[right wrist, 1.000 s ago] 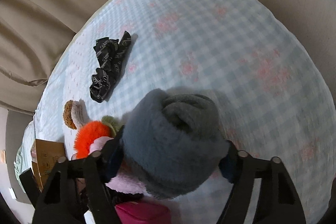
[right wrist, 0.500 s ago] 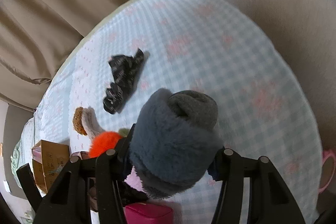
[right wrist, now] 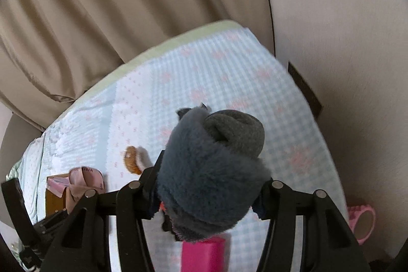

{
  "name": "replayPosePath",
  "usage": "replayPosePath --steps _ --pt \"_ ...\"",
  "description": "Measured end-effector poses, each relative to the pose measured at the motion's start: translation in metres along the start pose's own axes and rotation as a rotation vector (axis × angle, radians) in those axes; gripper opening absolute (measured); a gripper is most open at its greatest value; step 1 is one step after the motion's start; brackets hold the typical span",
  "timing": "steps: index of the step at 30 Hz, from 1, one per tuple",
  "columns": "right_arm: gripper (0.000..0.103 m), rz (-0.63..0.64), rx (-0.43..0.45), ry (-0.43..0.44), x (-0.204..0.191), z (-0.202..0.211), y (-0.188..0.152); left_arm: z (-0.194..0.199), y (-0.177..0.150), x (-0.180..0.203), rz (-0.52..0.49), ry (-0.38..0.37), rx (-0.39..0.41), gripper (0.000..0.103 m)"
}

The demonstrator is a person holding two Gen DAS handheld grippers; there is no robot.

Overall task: Organize soft objects
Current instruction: 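Lift and carry both held items over the cardboard box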

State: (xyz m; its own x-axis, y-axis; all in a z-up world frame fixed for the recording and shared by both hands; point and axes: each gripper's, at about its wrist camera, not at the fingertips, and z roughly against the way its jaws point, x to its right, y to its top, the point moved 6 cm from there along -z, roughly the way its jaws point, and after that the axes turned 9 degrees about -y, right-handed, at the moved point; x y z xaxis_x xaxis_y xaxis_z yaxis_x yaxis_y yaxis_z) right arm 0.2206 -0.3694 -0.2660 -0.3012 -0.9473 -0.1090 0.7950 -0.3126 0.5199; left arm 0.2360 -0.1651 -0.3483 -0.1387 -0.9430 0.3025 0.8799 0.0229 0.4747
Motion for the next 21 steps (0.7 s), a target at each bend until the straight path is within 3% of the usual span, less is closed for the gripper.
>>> replayPosePath --steps 10,15,21 --pt "0.051 0.159 0.088 0.031 -0.103 0.106 0.005 0.127 0.034 -0.048 0.022 -0.011 0.147 0.024" --pt "0.051 0.233 0.092 0.067 -0.180 0.133 -0.015 0.186 0.044 -0.105 0.003 0.009 0.191 0.024" --pt "0.051 0.294 0.056 0.100 -0.278 0.132 -0.050 0.228 0.041 -0.196 0.009 0.042 0.183 0.024"
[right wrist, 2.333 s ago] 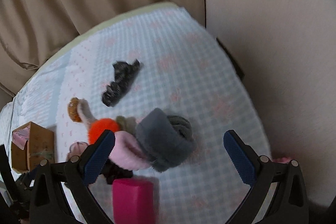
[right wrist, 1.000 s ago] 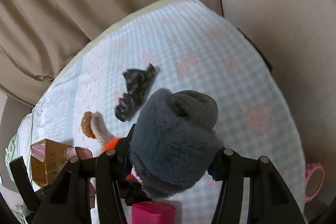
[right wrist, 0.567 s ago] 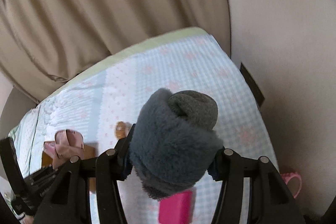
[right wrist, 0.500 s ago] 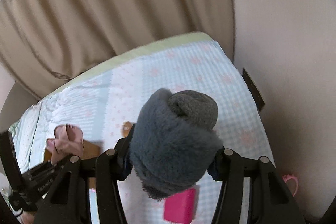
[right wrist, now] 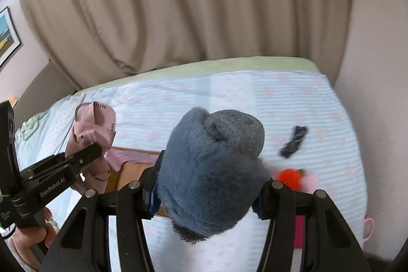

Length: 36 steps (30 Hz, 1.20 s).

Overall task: Organize soft objects
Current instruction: 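Lift and carry both held items over the cardboard box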

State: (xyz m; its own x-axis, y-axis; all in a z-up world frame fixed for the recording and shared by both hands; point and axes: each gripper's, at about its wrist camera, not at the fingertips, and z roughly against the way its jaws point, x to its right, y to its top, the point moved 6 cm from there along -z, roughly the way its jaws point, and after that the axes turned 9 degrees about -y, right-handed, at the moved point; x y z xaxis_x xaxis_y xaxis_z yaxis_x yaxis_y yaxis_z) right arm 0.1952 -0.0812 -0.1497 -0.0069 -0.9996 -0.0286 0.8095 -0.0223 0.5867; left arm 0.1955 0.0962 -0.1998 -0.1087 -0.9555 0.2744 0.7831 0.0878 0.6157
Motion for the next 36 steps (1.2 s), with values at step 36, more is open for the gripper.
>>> replayPosePath --steps 36 --pt "0.057 -0.005 -0.562 -0.048 -0.153 -0.252 -0.089 -0.204 -0.096 -0.167 -0.019 0.033 -0.545 0.029"
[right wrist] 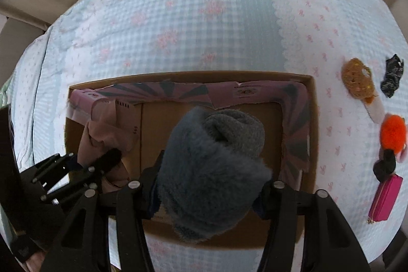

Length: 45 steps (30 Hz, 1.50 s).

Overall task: Organize soft objects
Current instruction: 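Lift and carry both held items over the cardboard box, then lower both items into the box and open both tools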

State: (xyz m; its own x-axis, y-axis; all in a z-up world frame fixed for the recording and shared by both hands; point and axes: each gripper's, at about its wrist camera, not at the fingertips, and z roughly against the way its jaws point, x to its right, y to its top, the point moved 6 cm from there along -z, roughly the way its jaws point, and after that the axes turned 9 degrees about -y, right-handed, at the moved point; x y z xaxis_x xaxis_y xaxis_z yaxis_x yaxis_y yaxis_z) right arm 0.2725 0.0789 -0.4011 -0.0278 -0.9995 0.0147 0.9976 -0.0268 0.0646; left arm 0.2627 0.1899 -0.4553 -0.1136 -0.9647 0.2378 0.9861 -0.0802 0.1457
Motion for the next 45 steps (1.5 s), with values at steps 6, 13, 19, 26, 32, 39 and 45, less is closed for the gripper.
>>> replayPosePath --steps 6,13,19,26,32,39,45 --pt "0.103 -0.029 0.013 -0.001 0.002 -0.008 0.012 0.008 -0.001 0.011 -0.103 0.042 0.019 0.103" --pt "0.103 0.030 0.019 -0.021 0.002 -0.007 0.011 0.018 -0.002 0.010 -0.095 0.041 0.034 0.103" --pt "0.103 0.026 0.043 -0.019 0.001 0.006 0.006 0.039 -0.008 0.012 -0.075 0.042 0.070 0.103" --pt "0.103 0.051 0.109 -0.014 -0.008 0.040 -0.001 0.081 -0.020 0.015 -0.054 0.045 0.140 0.103" --pt "0.103 0.072 0.198 -0.021 -0.012 0.086 -0.010 0.126 -0.034 0.022 -0.032 0.045 0.223 0.103" --pt "0.103 0.076 0.313 -0.039 -0.009 0.152 -0.034 0.183 -0.062 0.032 -0.005 0.068 0.331 0.103" --pt "0.103 0.099 0.402 -0.069 -0.001 0.208 -0.065 0.230 -0.091 0.051 0.001 0.074 0.427 0.103"
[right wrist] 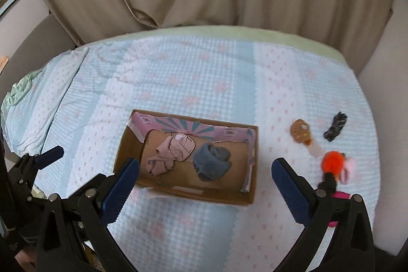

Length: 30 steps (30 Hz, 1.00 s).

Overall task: Organize soft objects
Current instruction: 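Lower both items into the box and open both tools, then move both tools from the box toward the remaining items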

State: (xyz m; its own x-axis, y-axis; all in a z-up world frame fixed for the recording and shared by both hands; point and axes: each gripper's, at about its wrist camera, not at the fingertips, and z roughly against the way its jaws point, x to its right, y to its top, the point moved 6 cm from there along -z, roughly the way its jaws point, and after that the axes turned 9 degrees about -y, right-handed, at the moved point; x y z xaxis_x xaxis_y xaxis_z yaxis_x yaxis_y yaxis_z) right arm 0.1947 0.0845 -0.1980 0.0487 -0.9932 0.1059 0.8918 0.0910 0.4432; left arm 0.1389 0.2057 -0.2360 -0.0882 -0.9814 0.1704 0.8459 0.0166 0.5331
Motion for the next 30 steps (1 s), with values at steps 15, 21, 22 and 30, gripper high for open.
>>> replayPosePath --steps 15,21,22,30 --pt "0.103 -0.144 0.117 -0.148 0.106 0.086 -0.046 0.049 0.013 0.090 -0.032 -0.046 0.133 0.103" --pt "0.103 -0.209 0.092 -0.181 0.186 0.086 -0.076 0.032 0.018 0.166 -0.038 -0.097 0.132 0.103" --pt "0.103 -0.214 0.082 -0.186 0.198 0.085 -0.081 0.028 0.019 0.176 -0.039 -0.107 0.131 0.103" --pt "0.103 -0.211 0.028 -0.192 0.284 0.063 -0.115 -0.036 0.024 0.289 -0.085 -0.184 0.080 0.103"
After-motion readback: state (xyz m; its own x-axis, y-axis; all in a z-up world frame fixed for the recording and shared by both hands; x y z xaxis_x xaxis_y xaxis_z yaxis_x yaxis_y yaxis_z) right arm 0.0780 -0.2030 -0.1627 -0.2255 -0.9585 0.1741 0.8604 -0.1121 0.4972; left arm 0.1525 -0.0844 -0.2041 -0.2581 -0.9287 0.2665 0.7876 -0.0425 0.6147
